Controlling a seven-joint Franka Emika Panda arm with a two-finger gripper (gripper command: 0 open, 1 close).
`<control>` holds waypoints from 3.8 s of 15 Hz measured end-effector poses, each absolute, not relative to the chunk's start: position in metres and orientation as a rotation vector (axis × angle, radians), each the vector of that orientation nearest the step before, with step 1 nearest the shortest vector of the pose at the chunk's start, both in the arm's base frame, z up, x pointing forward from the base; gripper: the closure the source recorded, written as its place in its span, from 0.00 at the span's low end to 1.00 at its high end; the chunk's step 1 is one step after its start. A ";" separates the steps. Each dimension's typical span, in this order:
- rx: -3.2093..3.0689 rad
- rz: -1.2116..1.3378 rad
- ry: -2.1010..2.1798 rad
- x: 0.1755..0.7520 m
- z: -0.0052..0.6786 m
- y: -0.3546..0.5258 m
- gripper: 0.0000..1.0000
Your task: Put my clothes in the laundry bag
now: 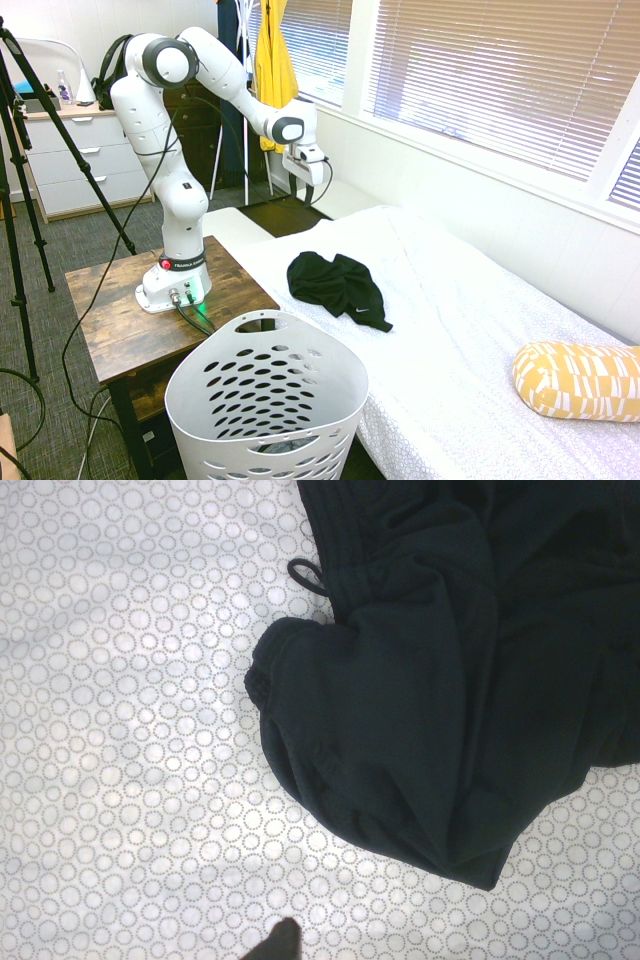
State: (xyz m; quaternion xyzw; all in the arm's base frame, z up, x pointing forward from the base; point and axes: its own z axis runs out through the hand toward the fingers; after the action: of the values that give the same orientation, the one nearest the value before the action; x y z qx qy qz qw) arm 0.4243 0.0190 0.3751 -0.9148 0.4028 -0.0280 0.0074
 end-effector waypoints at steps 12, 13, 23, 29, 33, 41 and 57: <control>-2.951 -0.142 1.203 0.480 0.321 0.051 0.00; -2.967 -0.128 1.205 0.490 0.309 0.054 0.00; -3.113 0.061 1.157 0.552 0.168 0.105 0.00; -3.292 0.136 1.071 0.582 0.111 0.131 0.00; -3.410 0.144 0.981 0.588 0.078 0.146 0.00; -3.496 0.210 0.937 0.582 0.032 0.139 1.00; -3.538 0.222 0.988 0.576 0.021 0.107 1.00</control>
State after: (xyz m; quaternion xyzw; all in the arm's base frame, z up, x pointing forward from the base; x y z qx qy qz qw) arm 0.5764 0.1066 0.0215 -0.9268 0.2588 0.0582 -0.2660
